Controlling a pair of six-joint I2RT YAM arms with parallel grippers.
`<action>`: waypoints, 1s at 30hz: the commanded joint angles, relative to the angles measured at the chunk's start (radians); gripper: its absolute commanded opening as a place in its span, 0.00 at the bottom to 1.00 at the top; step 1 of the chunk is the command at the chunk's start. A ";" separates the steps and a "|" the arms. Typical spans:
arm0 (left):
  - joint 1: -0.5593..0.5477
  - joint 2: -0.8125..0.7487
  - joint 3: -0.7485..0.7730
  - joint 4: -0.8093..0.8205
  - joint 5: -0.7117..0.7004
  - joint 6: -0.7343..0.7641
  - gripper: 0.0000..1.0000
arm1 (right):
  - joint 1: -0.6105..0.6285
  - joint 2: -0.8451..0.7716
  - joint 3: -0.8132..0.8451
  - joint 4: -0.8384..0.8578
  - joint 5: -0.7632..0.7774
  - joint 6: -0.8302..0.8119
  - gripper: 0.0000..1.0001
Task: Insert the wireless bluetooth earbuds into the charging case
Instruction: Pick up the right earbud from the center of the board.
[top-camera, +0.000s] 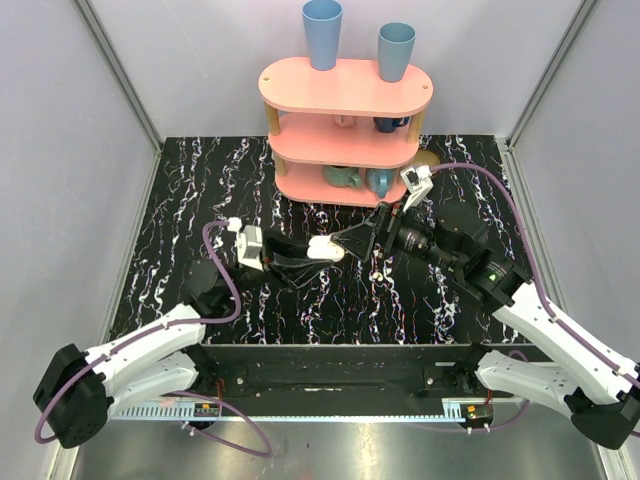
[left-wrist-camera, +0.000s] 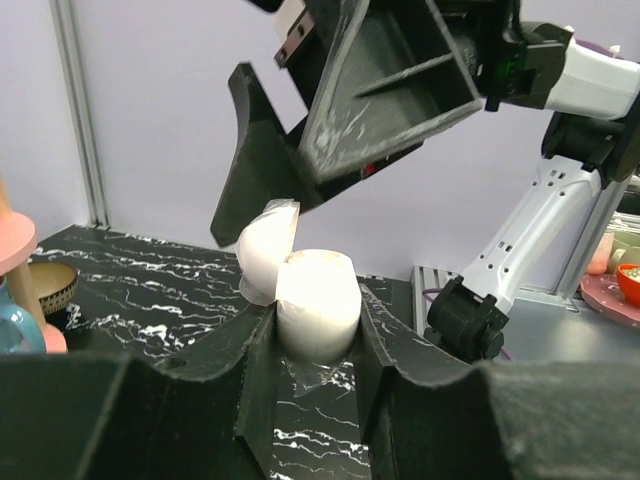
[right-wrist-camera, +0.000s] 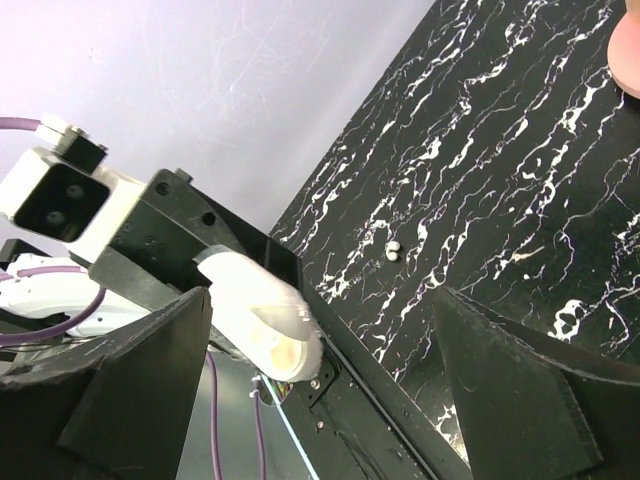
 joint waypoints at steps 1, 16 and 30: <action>0.011 -0.002 -0.025 0.072 -0.060 0.004 0.00 | -0.005 -0.019 0.012 0.087 0.019 0.002 0.99; 0.106 -0.214 -0.077 -0.092 -0.051 0.026 0.00 | -0.047 -0.022 0.046 -0.303 0.572 -0.097 0.96; 0.109 -0.249 -0.075 -0.082 0.007 0.000 0.00 | -0.368 0.225 -0.261 -0.171 0.133 -0.122 0.66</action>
